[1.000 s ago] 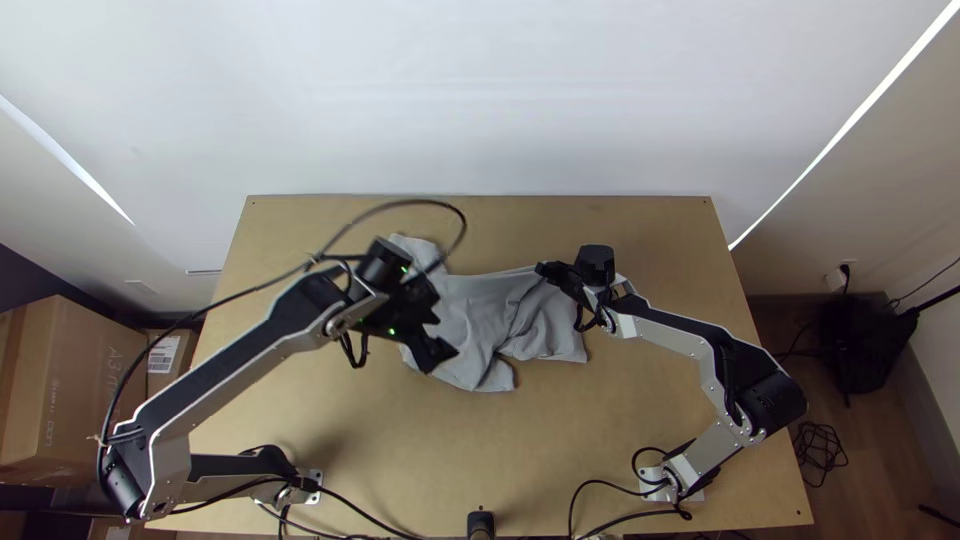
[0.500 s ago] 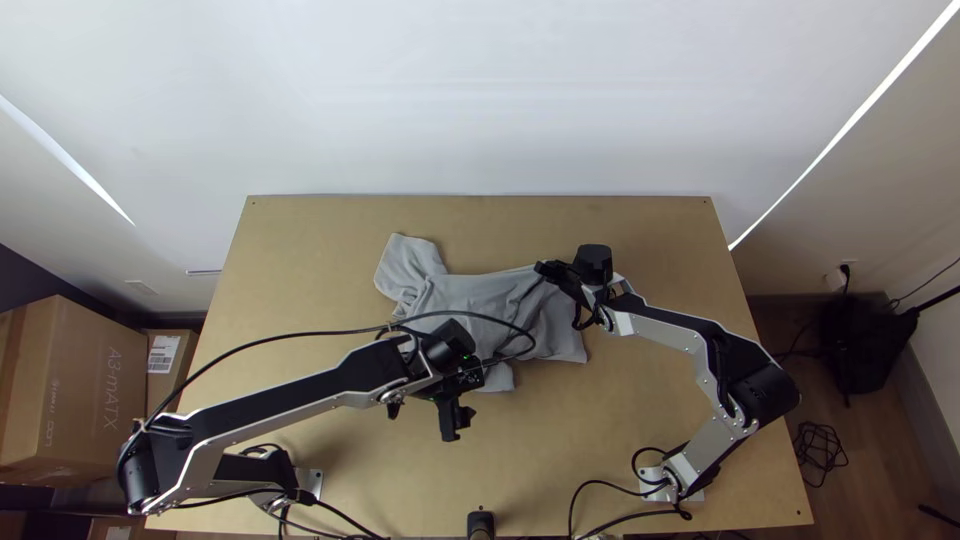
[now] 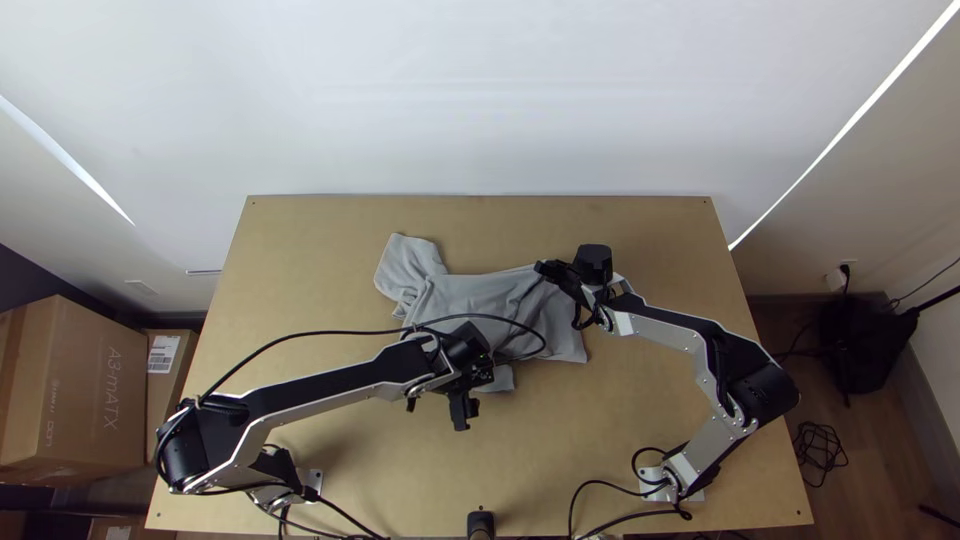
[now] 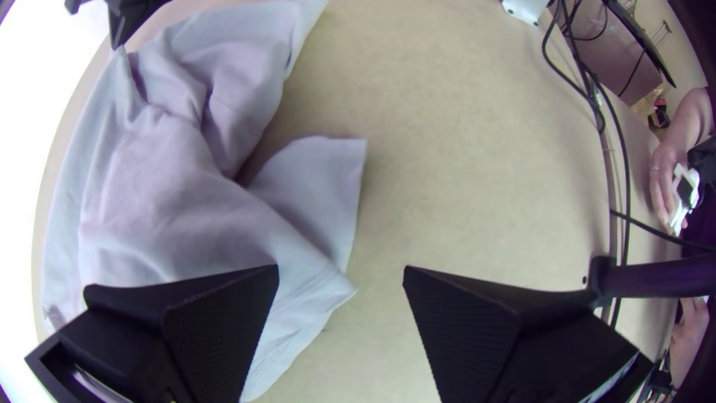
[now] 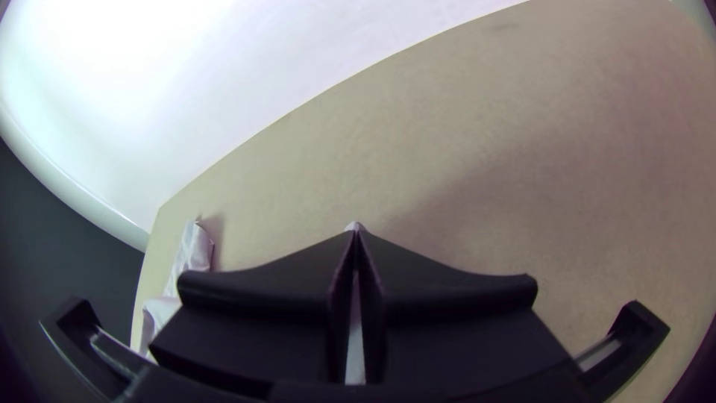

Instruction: Fold the t-shirt

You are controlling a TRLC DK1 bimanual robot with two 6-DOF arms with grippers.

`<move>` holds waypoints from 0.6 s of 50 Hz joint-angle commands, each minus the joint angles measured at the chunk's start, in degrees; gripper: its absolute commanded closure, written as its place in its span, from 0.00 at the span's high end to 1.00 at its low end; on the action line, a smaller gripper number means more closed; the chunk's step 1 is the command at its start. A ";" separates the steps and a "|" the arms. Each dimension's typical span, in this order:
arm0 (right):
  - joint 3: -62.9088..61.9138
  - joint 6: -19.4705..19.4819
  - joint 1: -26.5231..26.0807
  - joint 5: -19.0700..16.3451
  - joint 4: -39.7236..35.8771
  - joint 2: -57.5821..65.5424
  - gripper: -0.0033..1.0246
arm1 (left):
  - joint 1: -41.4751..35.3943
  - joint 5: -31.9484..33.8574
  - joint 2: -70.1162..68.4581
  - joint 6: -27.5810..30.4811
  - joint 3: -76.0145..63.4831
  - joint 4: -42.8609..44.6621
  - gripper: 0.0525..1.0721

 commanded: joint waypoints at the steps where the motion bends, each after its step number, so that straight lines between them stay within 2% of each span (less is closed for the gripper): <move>1: 0.13 1.32 -0.60 0.42 1.28 1.06 0.03 | 0.76 -0.37 1.33 1.44 -1.27 0.52 0.80; 12: -0.13 1.32 -0.69 0.42 1.28 0.71 0.03 | 1.99 -0.37 2.65 1.35 -1.01 0.52 0.79; 20: -0.22 1.32 -0.69 0.42 1.28 0.53 0.03 | 3.66 -0.37 3.35 1.00 -0.83 1.75 0.62; 23: -0.22 1.32 -0.69 0.42 1.28 0.53 0.03 | 4.02 -0.37 3.35 0.65 -0.74 2.28 0.53; 26: -0.22 1.32 -0.69 0.42 1.28 0.53 0.03 | 4.45 -0.37 3.26 0.38 -0.48 2.28 0.43; 30: -0.48 1.32 -0.69 0.42 1.28 0.44 0.03 | 4.72 -0.37 2.03 -0.50 -0.13 2.80 0.22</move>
